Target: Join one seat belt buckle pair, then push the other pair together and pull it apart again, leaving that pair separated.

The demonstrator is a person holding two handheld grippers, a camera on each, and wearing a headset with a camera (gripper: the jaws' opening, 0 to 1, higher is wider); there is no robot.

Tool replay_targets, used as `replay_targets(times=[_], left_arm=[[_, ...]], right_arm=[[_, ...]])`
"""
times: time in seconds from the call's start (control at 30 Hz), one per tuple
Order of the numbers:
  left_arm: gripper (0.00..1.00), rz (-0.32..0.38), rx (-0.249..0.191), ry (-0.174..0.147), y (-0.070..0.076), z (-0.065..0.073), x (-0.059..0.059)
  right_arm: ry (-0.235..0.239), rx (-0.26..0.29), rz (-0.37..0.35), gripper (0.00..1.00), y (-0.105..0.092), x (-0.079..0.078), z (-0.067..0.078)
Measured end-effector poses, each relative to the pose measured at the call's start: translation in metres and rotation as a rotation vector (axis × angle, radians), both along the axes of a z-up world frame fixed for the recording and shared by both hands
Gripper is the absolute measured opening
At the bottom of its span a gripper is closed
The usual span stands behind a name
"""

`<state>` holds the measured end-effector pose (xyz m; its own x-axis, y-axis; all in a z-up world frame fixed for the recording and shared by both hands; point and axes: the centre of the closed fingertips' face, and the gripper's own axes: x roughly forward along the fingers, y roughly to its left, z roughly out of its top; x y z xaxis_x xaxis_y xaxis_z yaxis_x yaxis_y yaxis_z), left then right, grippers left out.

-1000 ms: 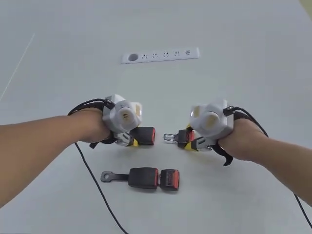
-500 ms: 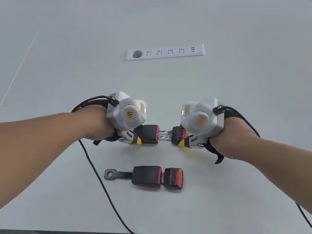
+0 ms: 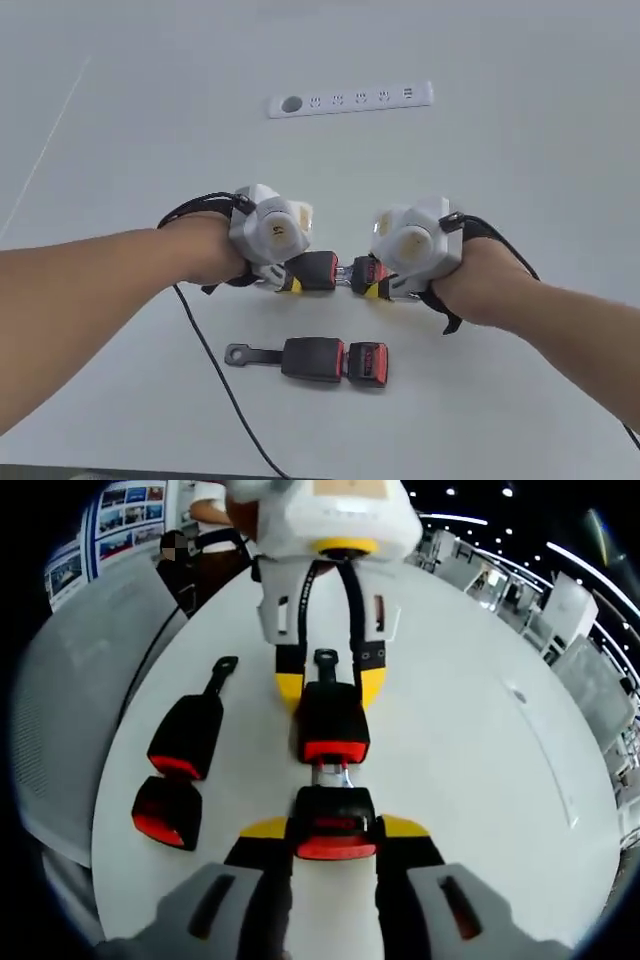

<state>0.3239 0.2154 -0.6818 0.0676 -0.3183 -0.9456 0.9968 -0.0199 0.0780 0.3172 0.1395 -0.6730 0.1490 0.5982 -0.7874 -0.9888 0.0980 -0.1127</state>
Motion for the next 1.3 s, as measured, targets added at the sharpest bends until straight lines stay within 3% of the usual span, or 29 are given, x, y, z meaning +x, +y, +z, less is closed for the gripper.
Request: replay_targets(times=[0.4,0.73,0.87,1.0,1.03,1.13,1.3], left_arm=[[0.3,-0.024,0.009,0.004,-0.002,-0.001,0.0],[0.31,-0.009,-0.007,0.001,0.001,0.0,0.0],[0.31,-0.001,-0.018,0.004,0.001,0.0,0.0],[0.31,-0.007,-0.026,0.004,0.0,0.001,0.0],[0.31,-0.007,-0.022,0.004,-0.001,0.001,-0.001],[0.31,-0.007,-0.02,-0.001,-0.001,0.003,-0.003],[0.31,0.006,-0.021,0.003,-0.003,0.006,-0.005]], right_arm=[[0.013,0.005,0.009,0.27,0.016,-0.001,0.002],[0.008,0.008,0.014,0.28,0.015,0.0,0.001],[0.006,0.003,0.014,0.29,0.005,0.0,0.001],[0.033,0.043,-0.014,0.29,-0.003,-0.002,0.002],[0.015,0.033,0.001,0.29,-0.005,-0.003,0.002],[0.021,0.043,-0.005,0.29,-0.009,-0.004,0.001],[0.016,0.022,-0.001,0.29,-0.035,-0.008,0.002]])
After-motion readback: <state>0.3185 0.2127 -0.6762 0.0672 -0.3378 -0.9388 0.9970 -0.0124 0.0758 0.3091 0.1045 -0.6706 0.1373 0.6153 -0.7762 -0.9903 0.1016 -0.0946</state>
